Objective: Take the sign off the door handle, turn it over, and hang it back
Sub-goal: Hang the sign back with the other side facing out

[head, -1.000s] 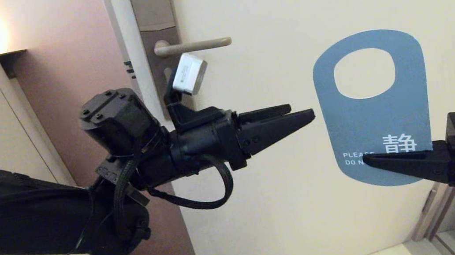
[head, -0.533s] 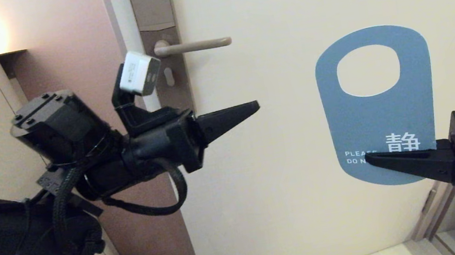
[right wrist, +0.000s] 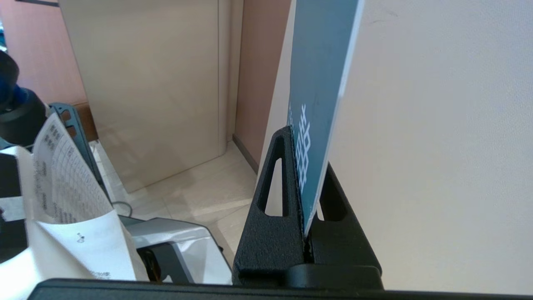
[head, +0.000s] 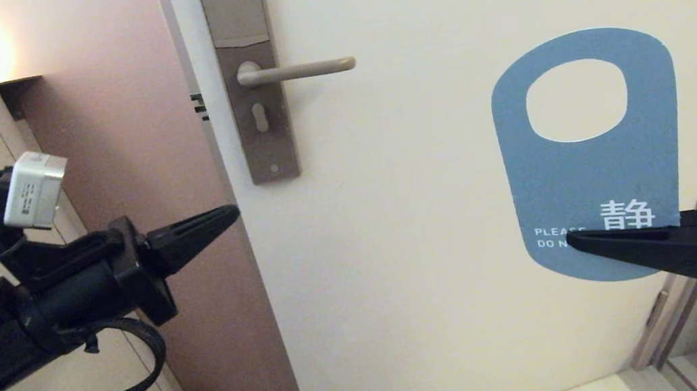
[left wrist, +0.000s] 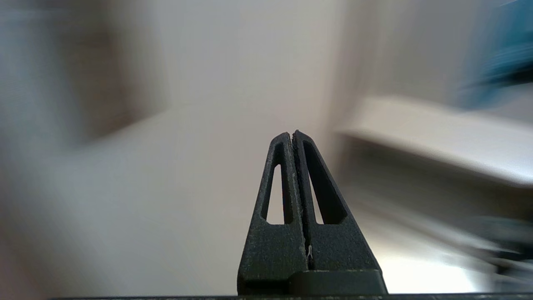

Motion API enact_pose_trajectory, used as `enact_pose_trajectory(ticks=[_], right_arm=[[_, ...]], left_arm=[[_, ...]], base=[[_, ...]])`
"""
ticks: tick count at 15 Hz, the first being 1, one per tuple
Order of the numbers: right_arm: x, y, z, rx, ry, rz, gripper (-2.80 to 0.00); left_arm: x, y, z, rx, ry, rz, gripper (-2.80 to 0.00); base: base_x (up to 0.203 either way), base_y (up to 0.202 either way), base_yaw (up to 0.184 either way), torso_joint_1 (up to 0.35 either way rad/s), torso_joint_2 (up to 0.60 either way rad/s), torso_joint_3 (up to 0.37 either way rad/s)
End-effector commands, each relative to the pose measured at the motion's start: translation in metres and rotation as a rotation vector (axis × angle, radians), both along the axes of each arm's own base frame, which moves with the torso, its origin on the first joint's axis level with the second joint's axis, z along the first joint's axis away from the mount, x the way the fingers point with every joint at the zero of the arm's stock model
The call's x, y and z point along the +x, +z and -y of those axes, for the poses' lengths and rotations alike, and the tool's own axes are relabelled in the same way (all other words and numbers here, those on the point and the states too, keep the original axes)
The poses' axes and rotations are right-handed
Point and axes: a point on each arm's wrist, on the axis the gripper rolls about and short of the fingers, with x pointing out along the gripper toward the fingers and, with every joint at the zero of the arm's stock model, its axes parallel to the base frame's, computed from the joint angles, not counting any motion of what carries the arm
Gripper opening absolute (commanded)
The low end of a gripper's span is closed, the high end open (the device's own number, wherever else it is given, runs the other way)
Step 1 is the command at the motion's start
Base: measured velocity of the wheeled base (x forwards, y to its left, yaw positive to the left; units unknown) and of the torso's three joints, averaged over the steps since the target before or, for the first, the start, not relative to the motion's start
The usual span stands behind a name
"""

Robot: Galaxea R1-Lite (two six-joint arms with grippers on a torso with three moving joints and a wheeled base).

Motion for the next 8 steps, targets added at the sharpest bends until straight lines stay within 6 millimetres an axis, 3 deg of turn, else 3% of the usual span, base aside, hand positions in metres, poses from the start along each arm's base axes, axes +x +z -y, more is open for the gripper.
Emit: enact_pose_trajectory(ticks=[1, 8], right_arm=[[-0.003, 0.002, 0.001, 0.005, 0.003, 0.012, -2.8], [-0.008, -0.002, 0.004, 0.0, -0.016, 0.009, -2.8]], left_arm=[[-0.021, 0.005, -0.021, 0.035, 0.184, 0.064, -2.8], [-0.064, -0.023, -0.062, 0.083, 0.659, -0.008, -2.8]], base=[[0.0, 0.0, 0.0, 0.0, 0.0, 0.0], [0.0, 0.0, 0.0, 0.0, 0.0, 0.0]])
